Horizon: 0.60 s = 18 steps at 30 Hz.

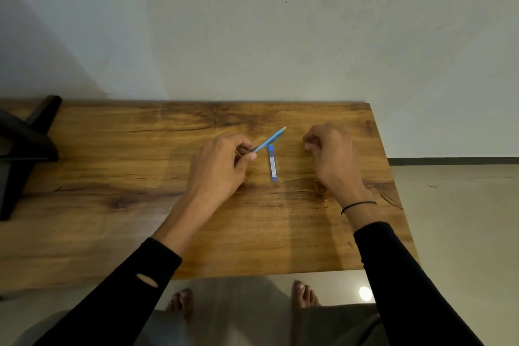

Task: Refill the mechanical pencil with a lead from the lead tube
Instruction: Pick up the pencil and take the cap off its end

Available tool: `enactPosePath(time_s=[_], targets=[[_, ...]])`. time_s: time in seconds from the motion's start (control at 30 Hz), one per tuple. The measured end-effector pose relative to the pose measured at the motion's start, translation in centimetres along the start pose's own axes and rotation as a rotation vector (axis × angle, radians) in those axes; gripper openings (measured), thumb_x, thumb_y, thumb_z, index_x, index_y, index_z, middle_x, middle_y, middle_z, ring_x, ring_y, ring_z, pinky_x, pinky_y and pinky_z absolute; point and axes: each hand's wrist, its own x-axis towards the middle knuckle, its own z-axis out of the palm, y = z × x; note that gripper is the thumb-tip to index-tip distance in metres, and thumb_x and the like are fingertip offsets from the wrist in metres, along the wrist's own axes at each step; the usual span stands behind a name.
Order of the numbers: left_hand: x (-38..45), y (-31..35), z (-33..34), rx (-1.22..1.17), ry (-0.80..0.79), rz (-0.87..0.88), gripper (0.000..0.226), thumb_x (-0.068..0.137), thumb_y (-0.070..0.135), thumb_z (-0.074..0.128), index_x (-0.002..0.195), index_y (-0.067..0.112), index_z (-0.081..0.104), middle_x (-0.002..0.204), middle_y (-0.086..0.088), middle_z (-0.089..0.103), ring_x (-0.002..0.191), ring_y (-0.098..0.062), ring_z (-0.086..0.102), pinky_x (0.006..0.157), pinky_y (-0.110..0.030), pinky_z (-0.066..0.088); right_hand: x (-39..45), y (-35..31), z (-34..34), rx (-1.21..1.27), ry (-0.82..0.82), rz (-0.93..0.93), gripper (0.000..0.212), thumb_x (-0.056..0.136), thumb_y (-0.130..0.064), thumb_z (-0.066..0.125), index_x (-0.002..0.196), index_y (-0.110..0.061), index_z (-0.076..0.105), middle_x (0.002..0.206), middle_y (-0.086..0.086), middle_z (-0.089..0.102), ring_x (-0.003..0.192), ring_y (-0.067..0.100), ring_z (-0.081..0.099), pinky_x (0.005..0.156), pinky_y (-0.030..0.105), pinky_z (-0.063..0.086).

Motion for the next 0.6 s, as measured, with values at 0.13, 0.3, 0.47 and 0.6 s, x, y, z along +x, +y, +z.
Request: enactPosePath(time_s=[0.13,0.3,0.47,0.6], targets=[[0.0,-0.1,-0.1,-0.001,-0.008,0.006,0.013,0.096,0.028,0.081,0.108,0.033,0.080,0.090,0.024,0.066,0.079,0.008,0.060,0.075,-0.034,0.061,0.1,-0.1,0.3,-0.027,-0.024,0.004,0.019,0.098,-0.003,0.070,0.112,-0.015,0.071,0.107,0.003,0.068,0.107,0.030,0.063,0.081,0.051,0.059],[0.2,-0.3,-0.6,-0.013,0.005,-0.001,0.012,0.097,0.028,0.080,0.107,0.032,0.080,0.088,0.023,0.068,0.081,0.005,0.065,0.075,-0.035,0.062,0.6,0.1,-0.8,0.038,-0.064,0.016,0.042,0.094,-0.008,0.078,0.132,-0.018,0.061,0.113,0.001,0.063,0.110,0.026,0.060,0.083,0.041,0.053],[0.3,-0.2,-0.9,-0.011,0.013,0.012,0.014,0.097,0.027,0.079,0.109,0.033,0.080,0.095,0.021,0.070,0.084,0.000,0.066,0.079,-0.042,0.064,0.9,-1.1,-2.5,0.416,0.054,0.012,0.015,0.098,-0.020,0.076,0.113,-0.020,0.076,0.099,-0.006,0.075,0.084,0.002,0.063,0.066,0.011,0.048],[0.2,0.1,-0.8,-0.007,0.008,0.044,0.015,0.097,0.025,0.079,0.110,0.033,0.080,0.098,0.019,0.073,0.088,-0.002,0.068,0.079,-0.043,0.063,0.5,-2.7,-1.5,0.582,-0.075,-0.007,0.004,0.098,-0.013,0.077,0.101,-0.011,0.078,0.087,-0.003,0.075,0.078,0.006,0.065,0.070,0.025,0.055]])
